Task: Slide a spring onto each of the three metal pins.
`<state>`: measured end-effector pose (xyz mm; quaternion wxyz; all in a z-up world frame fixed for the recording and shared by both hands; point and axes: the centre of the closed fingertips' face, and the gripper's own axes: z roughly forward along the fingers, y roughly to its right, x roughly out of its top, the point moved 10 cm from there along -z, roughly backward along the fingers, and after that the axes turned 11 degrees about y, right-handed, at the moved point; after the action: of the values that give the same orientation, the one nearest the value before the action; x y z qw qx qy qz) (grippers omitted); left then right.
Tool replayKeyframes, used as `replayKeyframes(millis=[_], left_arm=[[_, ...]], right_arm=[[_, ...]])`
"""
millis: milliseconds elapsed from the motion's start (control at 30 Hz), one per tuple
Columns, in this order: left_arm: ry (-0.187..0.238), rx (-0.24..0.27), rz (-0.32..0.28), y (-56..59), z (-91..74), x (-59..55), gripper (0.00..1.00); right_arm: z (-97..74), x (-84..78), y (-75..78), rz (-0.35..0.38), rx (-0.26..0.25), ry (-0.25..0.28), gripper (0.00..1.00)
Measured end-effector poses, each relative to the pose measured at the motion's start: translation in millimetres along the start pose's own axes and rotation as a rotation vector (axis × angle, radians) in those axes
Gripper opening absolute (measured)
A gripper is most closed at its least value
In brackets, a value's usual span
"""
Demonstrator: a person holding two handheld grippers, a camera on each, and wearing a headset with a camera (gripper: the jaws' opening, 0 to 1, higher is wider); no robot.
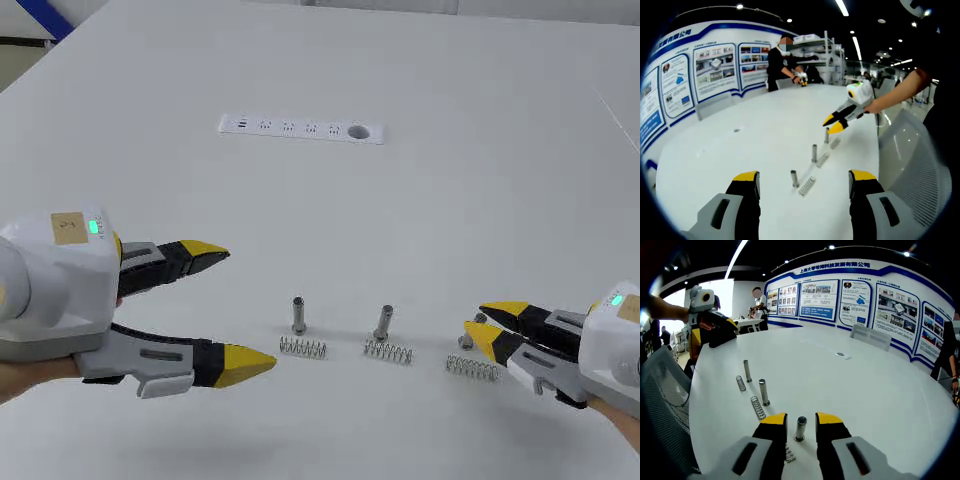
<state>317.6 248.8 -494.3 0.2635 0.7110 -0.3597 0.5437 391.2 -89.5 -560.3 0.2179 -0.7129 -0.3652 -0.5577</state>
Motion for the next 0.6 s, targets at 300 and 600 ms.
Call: replayKeyframes(millis=[300, 600], left_arm=[[0.001, 0.0, -0.002, 1.7, 1.0, -1.4, 0.73], [-0.018, -0.014, -0.009, 6.5, 2.6, -3.8, 0.72]], right_arm=[[-25.9, 3.2, 12.4, -0.015, 0.154, -0.091, 0.26], [-21.3, -26.8, -4.1, -0.11, 0.283, -0.211, 0.25]])
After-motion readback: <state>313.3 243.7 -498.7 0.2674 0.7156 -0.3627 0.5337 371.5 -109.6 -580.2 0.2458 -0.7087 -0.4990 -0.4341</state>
